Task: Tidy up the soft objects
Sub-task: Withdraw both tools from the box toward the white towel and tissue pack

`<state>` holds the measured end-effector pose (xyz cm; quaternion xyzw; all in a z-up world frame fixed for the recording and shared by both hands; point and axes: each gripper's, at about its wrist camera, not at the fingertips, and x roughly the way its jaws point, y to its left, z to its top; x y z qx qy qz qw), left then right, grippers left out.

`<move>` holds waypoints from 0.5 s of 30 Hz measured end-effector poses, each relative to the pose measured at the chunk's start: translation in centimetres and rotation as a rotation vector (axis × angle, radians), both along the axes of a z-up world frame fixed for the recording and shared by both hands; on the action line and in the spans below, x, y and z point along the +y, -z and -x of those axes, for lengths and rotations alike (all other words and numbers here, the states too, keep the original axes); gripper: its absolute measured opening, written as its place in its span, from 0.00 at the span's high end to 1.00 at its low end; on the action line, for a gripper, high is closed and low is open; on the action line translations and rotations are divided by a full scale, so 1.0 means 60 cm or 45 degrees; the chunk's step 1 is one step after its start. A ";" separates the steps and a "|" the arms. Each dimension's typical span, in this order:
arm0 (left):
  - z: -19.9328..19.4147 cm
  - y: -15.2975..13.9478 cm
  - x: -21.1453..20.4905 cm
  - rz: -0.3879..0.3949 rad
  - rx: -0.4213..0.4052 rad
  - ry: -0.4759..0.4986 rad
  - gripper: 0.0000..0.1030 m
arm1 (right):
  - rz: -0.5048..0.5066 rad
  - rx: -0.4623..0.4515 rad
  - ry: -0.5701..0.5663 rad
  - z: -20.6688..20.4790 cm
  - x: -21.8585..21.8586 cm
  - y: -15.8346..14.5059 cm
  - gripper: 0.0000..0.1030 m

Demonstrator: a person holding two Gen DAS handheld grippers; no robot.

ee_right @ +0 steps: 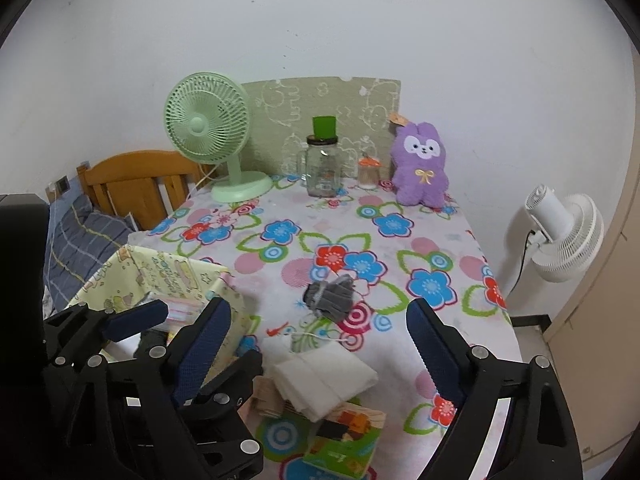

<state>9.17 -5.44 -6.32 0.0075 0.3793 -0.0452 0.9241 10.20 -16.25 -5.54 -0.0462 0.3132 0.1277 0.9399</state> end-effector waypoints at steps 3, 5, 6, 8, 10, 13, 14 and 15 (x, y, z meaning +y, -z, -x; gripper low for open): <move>-0.005 0.006 -0.012 0.007 0.008 0.016 0.19 | -0.001 0.009 0.009 -0.003 -0.013 0.005 0.12; -0.008 0.011 -0.020 0.011 0.014 0.024 0.19 | -0.001 0.015 0.015 -0.006 -0.022 0.009 0.12; -0.008 0.013 -0.023 0.013 0.018 0.028 0.19 | 0.001 0.016 0.019 -0.006 -0.025 0.011 0.12; -0.009 0.018 -0.030 0.019 0.026 0.036 0.19 | 0.003 0.024 0.027 -0.008 -0.033 0.016 0.12; -0.012 0.024 -0.037 0.023 0.036 0.042 0.19 | 0.003 0.033 0.033 -0.009 -0.040 0.022 0.12; -0.015 0.034 -0.044 0.033 0.056 0.046 0.20 | 0.008 0.044 0.042 -0.011 -0.048 0.030 0.12; -0.015 0.037 -0.047 0.035 0.062 0.048 0.20 | 0.011 0.048 0.044 -0.012 -0.050 0.034 0.12; -0.017 0.042 -0.050 0.038 0.072 0.050 0.20 | 0.012 0.052 0.047 -0.012 -0.053 0.037 0.12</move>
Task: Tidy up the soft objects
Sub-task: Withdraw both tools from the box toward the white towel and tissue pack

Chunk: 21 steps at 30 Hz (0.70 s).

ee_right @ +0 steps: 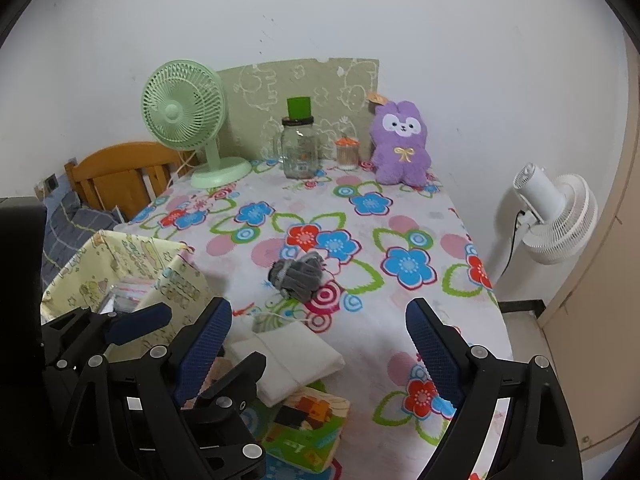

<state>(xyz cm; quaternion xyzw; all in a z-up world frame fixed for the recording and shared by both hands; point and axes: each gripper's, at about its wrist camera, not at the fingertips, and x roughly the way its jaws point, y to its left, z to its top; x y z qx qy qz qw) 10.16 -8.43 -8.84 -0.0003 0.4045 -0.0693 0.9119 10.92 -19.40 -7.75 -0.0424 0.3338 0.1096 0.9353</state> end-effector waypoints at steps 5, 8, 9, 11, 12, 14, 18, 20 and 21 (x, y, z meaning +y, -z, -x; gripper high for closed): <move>-0.003 0.023 -0.011 -0.002 0.039 0.003 0.21 | 0.005 0.033 0.011 -0.003 -0.010 0.021 0.12; 0.000 0.027 -0.018 -0.024 0.024 0.018 0.23 | 0.001 0.065 0.013 -0.006 -0.013 0.035 0.12; 0.000 0.029 -0.020 -0.013 0.033 0.023 0.23 | -0.006 0.078 0.014 -0.007 -0.015 0.039 0.12; -0.002 0.033 -0.022 0.012 0.049 0.031 0.23 | -0.020 0.094 0.021 -0.009 -0.020 0.044 0.12; -0.002 0.036 -0.024 0.016 0.056 0.035 0.23 | -0.020 0.096 0.026 -0.008 -0.021 0.045 0.12; -0.005 0.041 -0.026 0.018 0.069 0.034 0.23 | -0.011 0.095 0.035 -0.008 -0.023 0.047 0.12; -0.005 0.055 -0.025 0.018 0.102 0.012 0.23 | -0.007 0.115 0.040 -0.012 -0.026 0.058 0.12; -0.006 0.064 -0.024 0.023 0.129 0.003 0.23 | -0.002 0.131 0.039 -0.014 -0.026 0.066 0.12; -0.006 0.068 -0.023 0.026 0.138 0.002 0.23 | -0.003 0.139 0.037 -0.014 -0.026 0.071 0.12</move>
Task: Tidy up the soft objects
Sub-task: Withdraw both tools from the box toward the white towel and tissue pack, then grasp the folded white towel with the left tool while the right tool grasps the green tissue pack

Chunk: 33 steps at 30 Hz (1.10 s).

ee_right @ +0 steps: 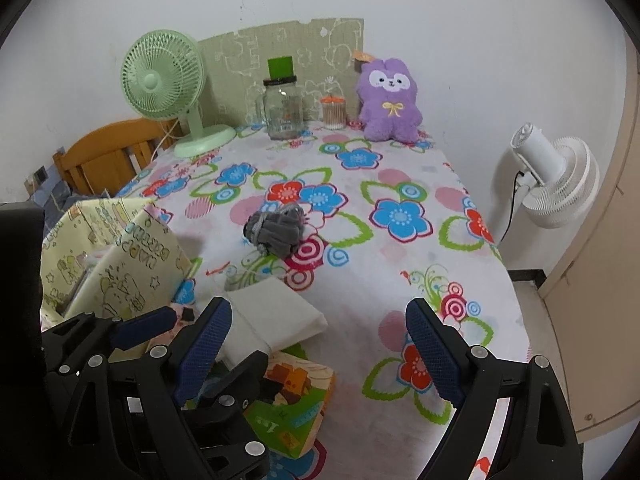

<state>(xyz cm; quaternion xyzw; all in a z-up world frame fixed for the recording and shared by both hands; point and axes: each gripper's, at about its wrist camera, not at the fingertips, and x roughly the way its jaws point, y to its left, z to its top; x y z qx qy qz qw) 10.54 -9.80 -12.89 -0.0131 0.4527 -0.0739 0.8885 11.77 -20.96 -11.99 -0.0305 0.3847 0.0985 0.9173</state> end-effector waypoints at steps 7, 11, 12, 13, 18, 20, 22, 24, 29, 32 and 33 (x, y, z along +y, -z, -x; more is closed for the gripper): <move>0.005 0.021 0.006 -0.012 0.040 0.000 0.26 | -0.015 0.055 -0.014 -0.002 0.001 0.025 0.12; 0.017 0.031 0.008 -0.029 0.054 0.028 0.26 | -0.027 0.100 -0.024 0.003 0.008 0.042 0.12; 0.019 0.032 0.008 -0.036 0.052 0.033 0.26 | -0.031 0.109 -0.026 0.004 0.010 0.046 0.12; 0.021 0.033 0.008 -0.044 0.048 0.038 0.26 | -0.036 0.119 -0.027 0.006 0.011 0.051 0.12; 0.030 0.039 0.005 -0.075 0.027 0.058 0.26 | -0.063 0.169 -0.008 0.012 0.016 0.073 0.12; 0.031 0.040 0.005 -0.074 0.022 0.059 0.26 | -0.079 0.195 0.017 0.012 0.016 0.081 0.12; 0.032 0.042 0.005 -0.076 0.018 0.062 0.26 | -0.095 0.215 0.025 0.011 0.016 0.086 0.17; 0.033 0.043 0.005 -0.076 0.020 0.062 0.26 | -0.113 0.250 0.024 0.008 0.017 0.093 0.28; 0.030 0.043 -0.001 -0.090 0.025 0.076 0.24 | -0.116 0.277 0.045 0.004 0.017 0.102 0.44; 0.028 0.041 -0.008 -0.100 0.023 0.093 0.24 | -0.096 0.279 0.060 0.000 0.013 0.102 0.50; 0.027 0.041 -0.010 -0.103 0.022 0.100 0.24 | -0.095 0.276 0.061 0.000 0.011 0.100 0.53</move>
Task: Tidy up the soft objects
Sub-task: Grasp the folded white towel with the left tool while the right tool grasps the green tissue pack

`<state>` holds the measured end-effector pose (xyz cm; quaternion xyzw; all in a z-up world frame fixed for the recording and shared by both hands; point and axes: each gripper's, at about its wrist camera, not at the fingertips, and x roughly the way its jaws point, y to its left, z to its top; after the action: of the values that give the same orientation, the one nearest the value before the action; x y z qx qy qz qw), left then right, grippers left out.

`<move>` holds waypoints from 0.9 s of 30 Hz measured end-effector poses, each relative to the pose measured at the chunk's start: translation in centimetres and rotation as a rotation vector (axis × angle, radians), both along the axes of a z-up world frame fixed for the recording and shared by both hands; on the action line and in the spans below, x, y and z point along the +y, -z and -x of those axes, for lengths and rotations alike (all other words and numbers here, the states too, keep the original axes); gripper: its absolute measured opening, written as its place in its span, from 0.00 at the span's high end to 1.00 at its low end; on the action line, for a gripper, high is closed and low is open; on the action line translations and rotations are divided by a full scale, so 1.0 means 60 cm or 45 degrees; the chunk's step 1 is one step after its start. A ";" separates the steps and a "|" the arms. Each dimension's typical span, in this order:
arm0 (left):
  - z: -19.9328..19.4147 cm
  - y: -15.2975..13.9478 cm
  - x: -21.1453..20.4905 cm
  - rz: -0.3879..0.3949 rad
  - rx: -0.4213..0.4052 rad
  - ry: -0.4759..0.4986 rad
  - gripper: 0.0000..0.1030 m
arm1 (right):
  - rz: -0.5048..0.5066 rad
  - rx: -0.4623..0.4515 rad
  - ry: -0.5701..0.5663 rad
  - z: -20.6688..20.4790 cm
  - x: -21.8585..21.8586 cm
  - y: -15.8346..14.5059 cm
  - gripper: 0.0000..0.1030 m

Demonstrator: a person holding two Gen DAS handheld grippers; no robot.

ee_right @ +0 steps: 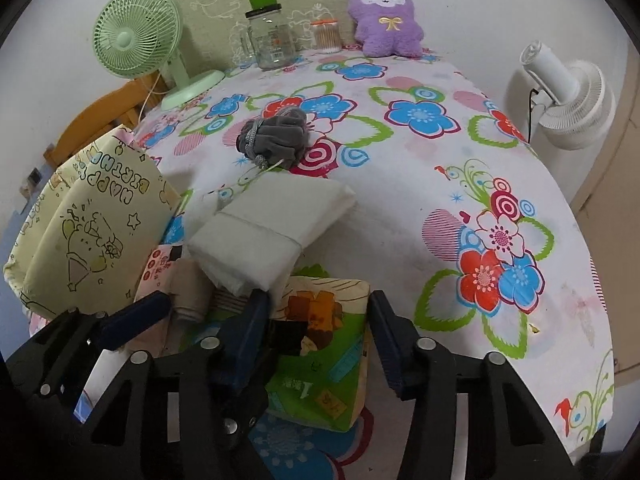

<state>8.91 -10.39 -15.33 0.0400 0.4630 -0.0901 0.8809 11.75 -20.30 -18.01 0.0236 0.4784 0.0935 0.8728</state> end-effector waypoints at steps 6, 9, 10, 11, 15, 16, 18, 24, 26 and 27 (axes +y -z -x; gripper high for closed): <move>-0.013 -0.009 -0.013 -0.004 -0.014 0.012 0.24 | 0.042 -0.048 0.014 -0.006 -0.018 -0.015 0.74; -0.019 -0.009 -0.021 -0.011 -0.010 0.014 0.24 | 0.049 -0.055 0.025 -0.010 -0.028 -0.018 0.76; -0.022 -0.010 -0.022 -0.011 -0.011 0.014 0.24 | 0.047 -0.060 0.028 -0.011 -0.031 -0.019 0.77; -0.024 -0.011 -0.024 -0.012 -0.012 0.012 0.24 | 0.043 -0.063 0.028 -0.012 -0.035 -0.021 0.78; -0.030 -0.012 -0.027 -0.007 -0.007 0.000 0.24 | 0.057 -0.091 0.045 -0.014 -0.047 -0.029 0.81; -0.032 -0.012 -0.028 -0.011 -0.008 -0.007 0.24 | 0.064 -0.100 0.057 -0.015 -0.051 -0.031 0.81; -0.035 -0.013 -0.032 -0.011 -0.010 -0.011 0.24 | 0.064 -0.103 0.066 -0.016 -0.058 -0.033 0.82; -0.046 -0.019 -0.047 -0.002 -0.027 -0.002 0.24 | 0.080 -0.133 0.090 -0.018 -0.072 -0.045 0.83; -0.055 -0.018 -0.051 0.005 -0.023 -0.008 0.24 | 0.090 -0.148 0.097 -0.022 -0.076 -0.050 0.83; -0.059 -0.018 -0.054 0.006 -0.018 -0.011 0.24 | 0.094 -0.154 0.102 -0.024 -0.079 -0.051 0.83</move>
<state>12.47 -13.61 -14.28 0.0365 0.4567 -0.0873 0.8846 13.22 -25.03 -14.93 0.0048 0.4266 0.0421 0.9035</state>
